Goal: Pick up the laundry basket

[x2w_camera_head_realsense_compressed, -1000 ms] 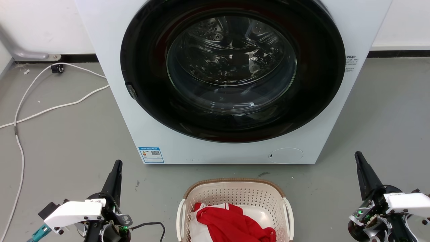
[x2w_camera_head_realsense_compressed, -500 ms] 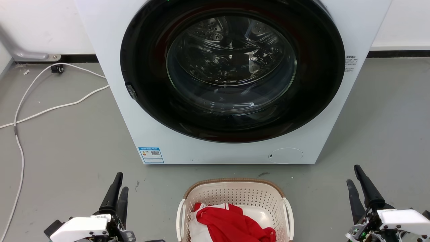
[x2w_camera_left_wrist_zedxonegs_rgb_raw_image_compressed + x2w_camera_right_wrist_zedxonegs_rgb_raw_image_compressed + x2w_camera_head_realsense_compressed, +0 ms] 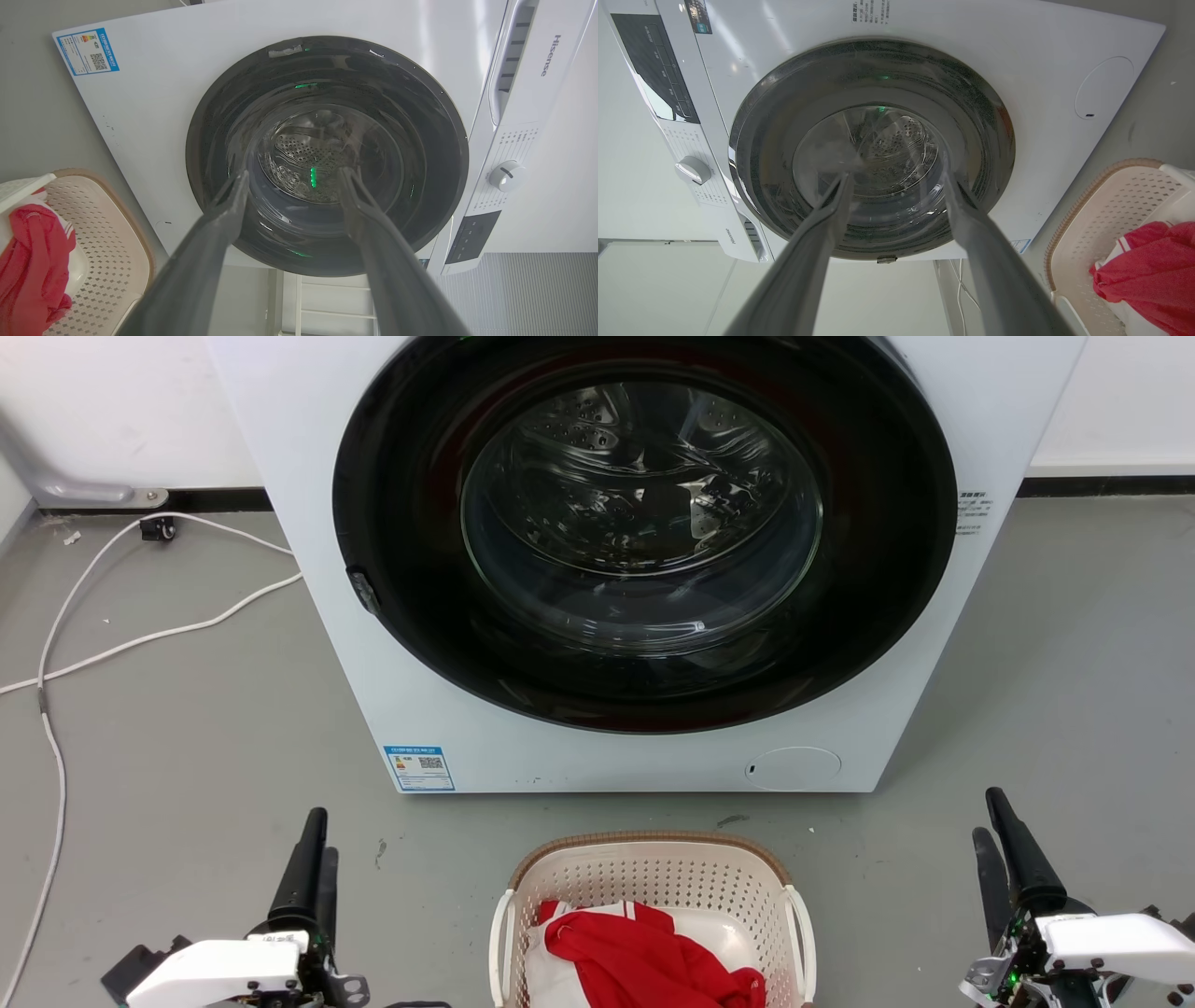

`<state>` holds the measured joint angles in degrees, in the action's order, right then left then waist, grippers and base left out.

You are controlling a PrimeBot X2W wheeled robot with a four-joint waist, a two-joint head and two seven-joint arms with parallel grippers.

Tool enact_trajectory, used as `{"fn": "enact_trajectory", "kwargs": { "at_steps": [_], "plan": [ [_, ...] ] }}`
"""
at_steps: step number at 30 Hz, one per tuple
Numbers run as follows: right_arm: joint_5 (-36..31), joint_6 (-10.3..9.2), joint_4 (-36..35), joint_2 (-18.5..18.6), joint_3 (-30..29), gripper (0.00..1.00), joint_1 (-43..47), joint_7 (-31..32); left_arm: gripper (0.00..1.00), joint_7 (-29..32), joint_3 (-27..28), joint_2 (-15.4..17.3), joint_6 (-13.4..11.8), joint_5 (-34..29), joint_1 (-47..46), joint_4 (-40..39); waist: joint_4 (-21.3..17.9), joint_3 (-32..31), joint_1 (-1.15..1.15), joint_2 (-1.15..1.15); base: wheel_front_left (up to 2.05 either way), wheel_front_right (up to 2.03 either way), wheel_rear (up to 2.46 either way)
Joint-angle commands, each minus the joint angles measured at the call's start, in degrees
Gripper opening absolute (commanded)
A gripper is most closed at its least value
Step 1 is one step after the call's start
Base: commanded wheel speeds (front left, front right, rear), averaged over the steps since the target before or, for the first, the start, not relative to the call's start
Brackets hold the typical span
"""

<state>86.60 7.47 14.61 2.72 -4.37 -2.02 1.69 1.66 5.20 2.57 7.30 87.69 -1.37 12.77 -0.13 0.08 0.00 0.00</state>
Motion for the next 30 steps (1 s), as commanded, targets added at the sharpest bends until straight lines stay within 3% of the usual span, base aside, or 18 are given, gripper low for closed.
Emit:
{"fn": "enact_trajectory", "kwargs": {
  "at_steps": [1, 12, 13, 16, 25, 30],
  "plan": [
    [-1.6, 0.02, -1.2, 0.1, -0.1, 1.00, -0.4, -0.6, 1.00, -0.7, 0.4, 0.2, 0.1, -1.0, -0.1, -1.4, 0.0, 0.0, 0.00, 0.00, 0.00, 0.00, 0.00],
    [-15.6, 0.02, -3.1, 0.1, -1.7, 1.00, -0.7, -3.2, 1.00, -3.2, 4.3, 0.2, -0.9, -10.3, 0.0, -3.6, -0.1, -0.1, 0.00, 0.00, 0.00, 0.00, 0.00],
    [-21.7, 0.02, -4.5, 0.2, -1.3, 1.00, -0.6, -3.8, 1.00, -3.9, 4.5, 0.2, -2.0, -13.1, 0.1, -4.8, -0.1, -0.1, 0.00, 0.00, 0.00, 0.00, 0.00],
    [-28.1, 0.02, -6.3, 0.2, -0.7, 1.00, -0.5, -4.4, 1.00, -4.5, 4.1, 0.3, -2.9, -17.1, 0.4, -6.7, -0.1, 0.0, 0.00, 0.00, 0.00, 0.00, 0.00],
    [-44.1, 0.02, -11.5, 0.2, 0.7, 1.00, 0.0, -6.2, 1.00, -6.3, 2.4, 0.3, -5.5, -27.5, 1.3, -13.1, -0.1, 0.1, 0.00, 0.00, 0.00, 0.00, 0.00],
    [-51.0, 0.02, -13.5, 0.2, 1.9, 1.00, 0.6, -7.2, 1.00, -7.2, 1.0, 0.3, -4.9, -32.9, 2.1, -15.4, -0.2, 0.1, 0.00, 0.00, 0.00, 0.00, 0.00]
  ]
}}
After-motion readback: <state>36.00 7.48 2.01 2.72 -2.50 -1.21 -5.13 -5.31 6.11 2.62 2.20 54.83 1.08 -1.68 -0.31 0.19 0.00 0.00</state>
